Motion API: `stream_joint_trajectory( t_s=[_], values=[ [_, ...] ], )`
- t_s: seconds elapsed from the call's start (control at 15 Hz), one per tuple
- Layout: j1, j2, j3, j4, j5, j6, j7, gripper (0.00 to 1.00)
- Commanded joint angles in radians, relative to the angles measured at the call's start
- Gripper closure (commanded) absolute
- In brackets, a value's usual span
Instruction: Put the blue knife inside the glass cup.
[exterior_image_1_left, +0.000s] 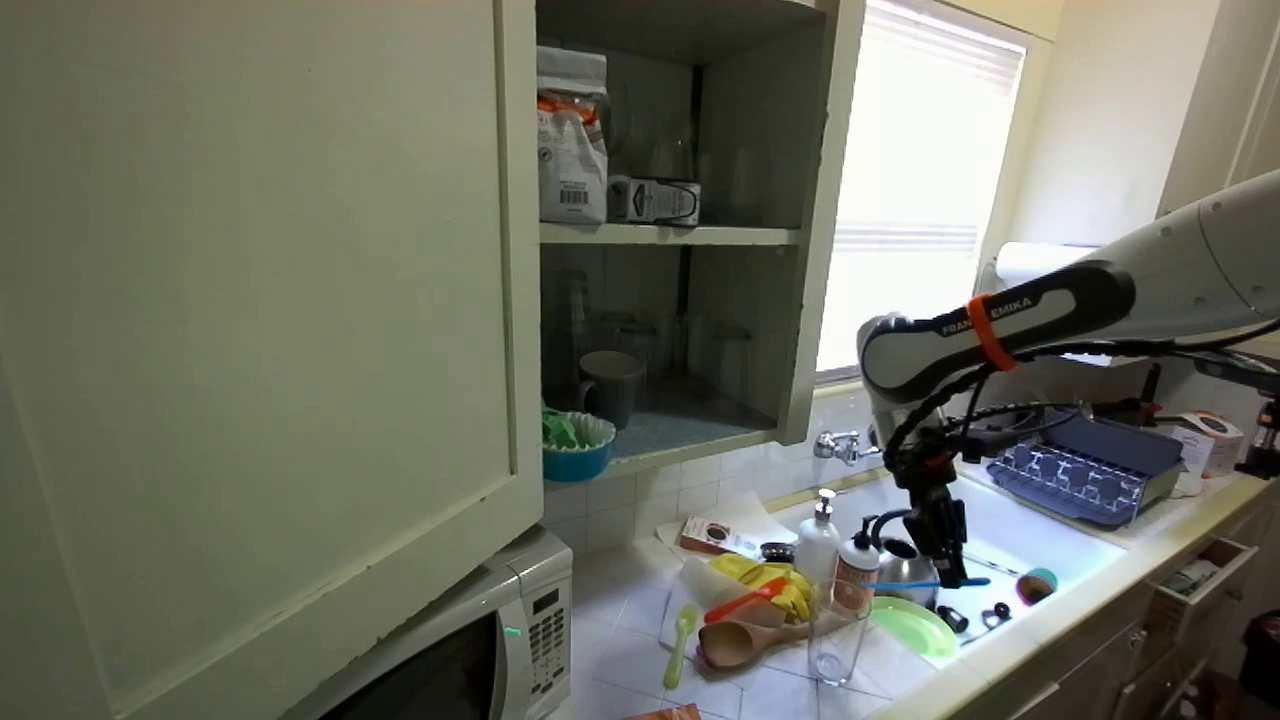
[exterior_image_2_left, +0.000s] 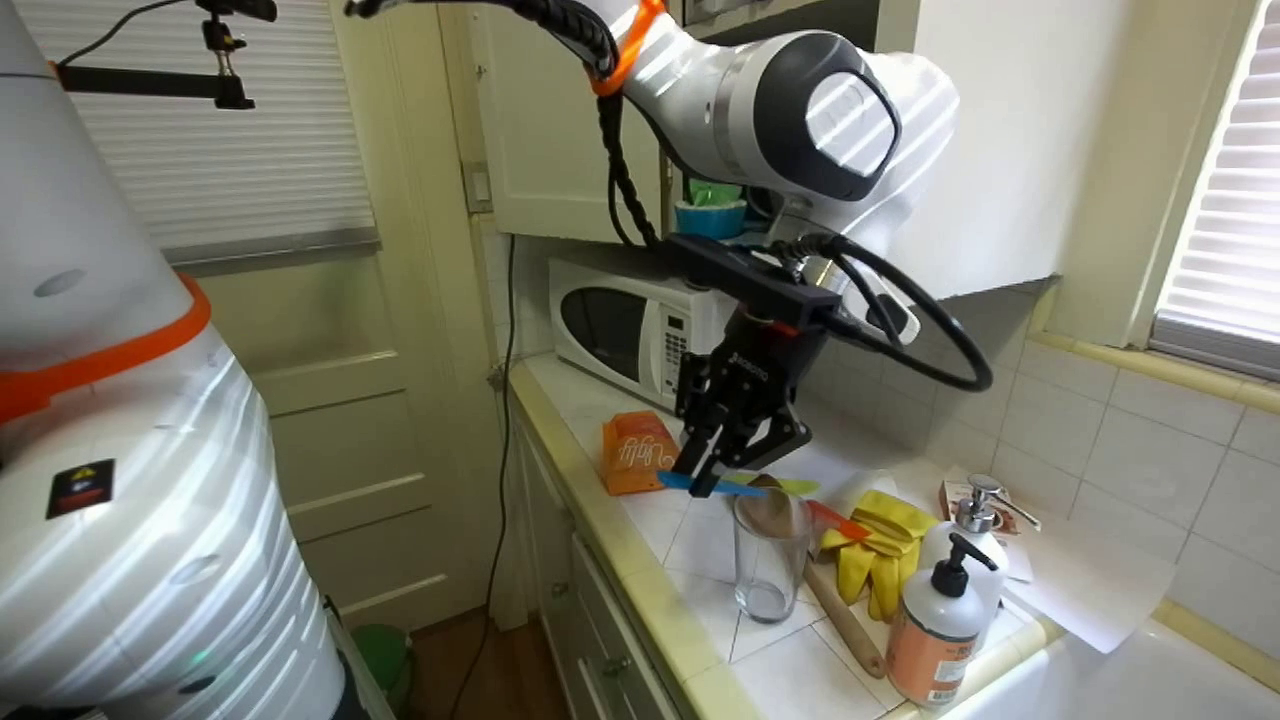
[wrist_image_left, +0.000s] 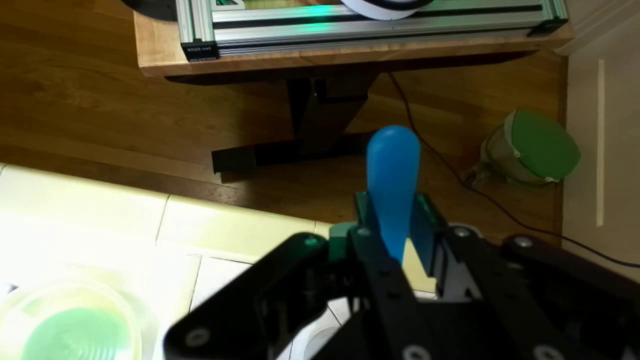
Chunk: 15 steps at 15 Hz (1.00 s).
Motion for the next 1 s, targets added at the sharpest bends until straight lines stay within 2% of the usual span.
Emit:
stream_joint_trajectory(
  t_s=[0.0, 0.6, 0.67, 0.93],
  values=[
    [-0.019, 0.058, -0.001, 0.008, 0.077, 0.024, -0.001, 0.94],
    [-0.085, 0.093, -0.041, -0.005, 0.269, 0.099, 0.019, 0.94],
    [-0.077, 0.080, -0.027, 0.003, 0.221, 0.063, 0.015, 0.77],
    [-0.088, 0.087, -0.033, 0.002, 0.246, 0.077, 0.015, 0.77]
  ],
)
